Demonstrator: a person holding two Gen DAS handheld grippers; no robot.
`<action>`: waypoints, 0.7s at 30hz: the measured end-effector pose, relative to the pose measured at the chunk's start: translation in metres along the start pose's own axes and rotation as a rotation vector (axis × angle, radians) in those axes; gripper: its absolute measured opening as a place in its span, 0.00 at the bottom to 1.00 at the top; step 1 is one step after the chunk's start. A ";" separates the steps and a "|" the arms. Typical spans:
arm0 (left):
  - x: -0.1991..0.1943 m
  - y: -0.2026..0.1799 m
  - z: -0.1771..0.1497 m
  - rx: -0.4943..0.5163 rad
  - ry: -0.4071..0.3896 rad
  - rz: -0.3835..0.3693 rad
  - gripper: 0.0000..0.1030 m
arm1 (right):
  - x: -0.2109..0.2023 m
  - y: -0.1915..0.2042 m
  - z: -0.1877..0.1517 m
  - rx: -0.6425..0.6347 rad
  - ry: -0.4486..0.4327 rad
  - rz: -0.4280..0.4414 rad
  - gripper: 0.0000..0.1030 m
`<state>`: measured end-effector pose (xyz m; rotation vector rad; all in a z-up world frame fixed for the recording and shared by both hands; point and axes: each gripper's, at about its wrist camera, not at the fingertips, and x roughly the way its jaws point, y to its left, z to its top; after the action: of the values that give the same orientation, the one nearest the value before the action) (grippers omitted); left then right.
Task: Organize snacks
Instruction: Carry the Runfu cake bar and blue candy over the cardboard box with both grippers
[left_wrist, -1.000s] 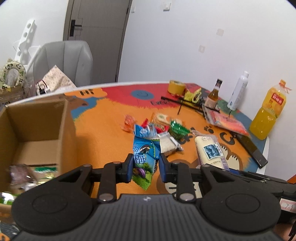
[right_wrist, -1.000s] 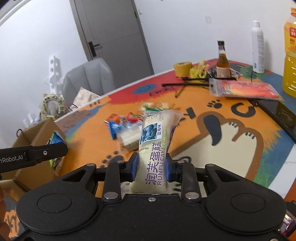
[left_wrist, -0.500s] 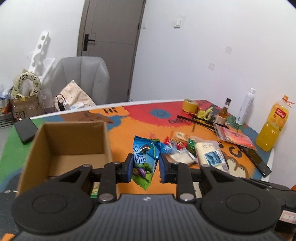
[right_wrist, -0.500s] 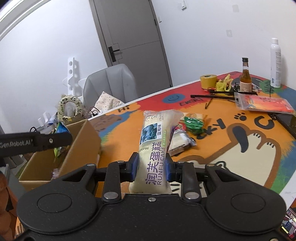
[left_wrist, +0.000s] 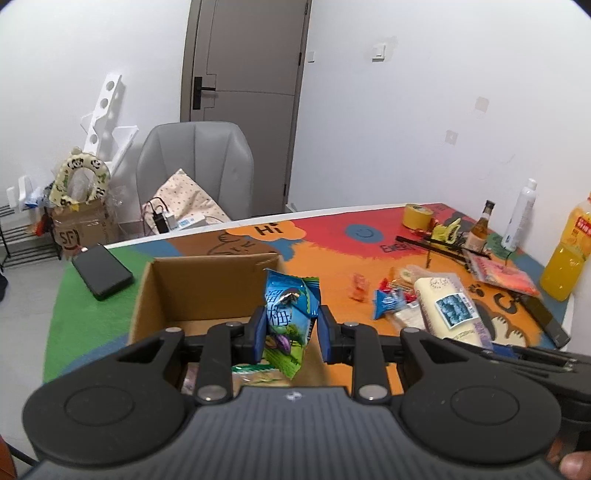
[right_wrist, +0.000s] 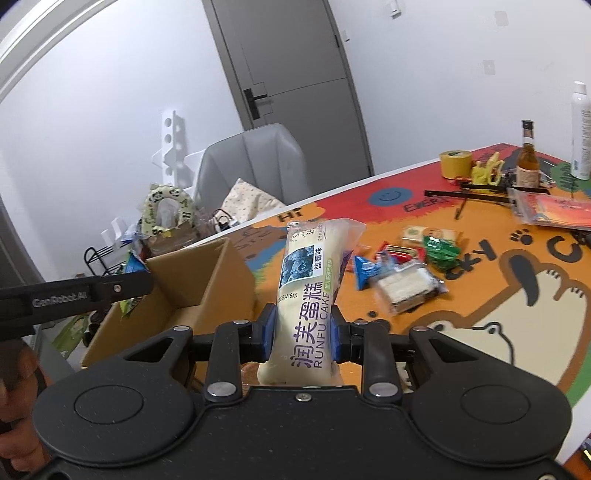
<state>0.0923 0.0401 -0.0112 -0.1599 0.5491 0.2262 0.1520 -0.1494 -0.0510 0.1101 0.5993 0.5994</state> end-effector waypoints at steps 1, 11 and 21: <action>0.001 0.004 0.000 -0.001 0.005 0.002 0.26 | 0.001 0.003 0.000 -0.002 0.000 0.004 0.26; 0.023 0.039 -0.003 -0.039 0.050 0.048 0.26 | 0.015 0.031 0.005 -0.034 0.007 0.033 0.26; 0.041 0.061 0.002 -0.076 0.053 0.103 0.30 | 0.028 0.053 0.012 -0.054 0.004 0.064 0.26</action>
<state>0.1118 0.1066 -0.0368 -0.2121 0.6030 0.3441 0.1514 -0.0891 -0.0410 0.0775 0.5842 0.6776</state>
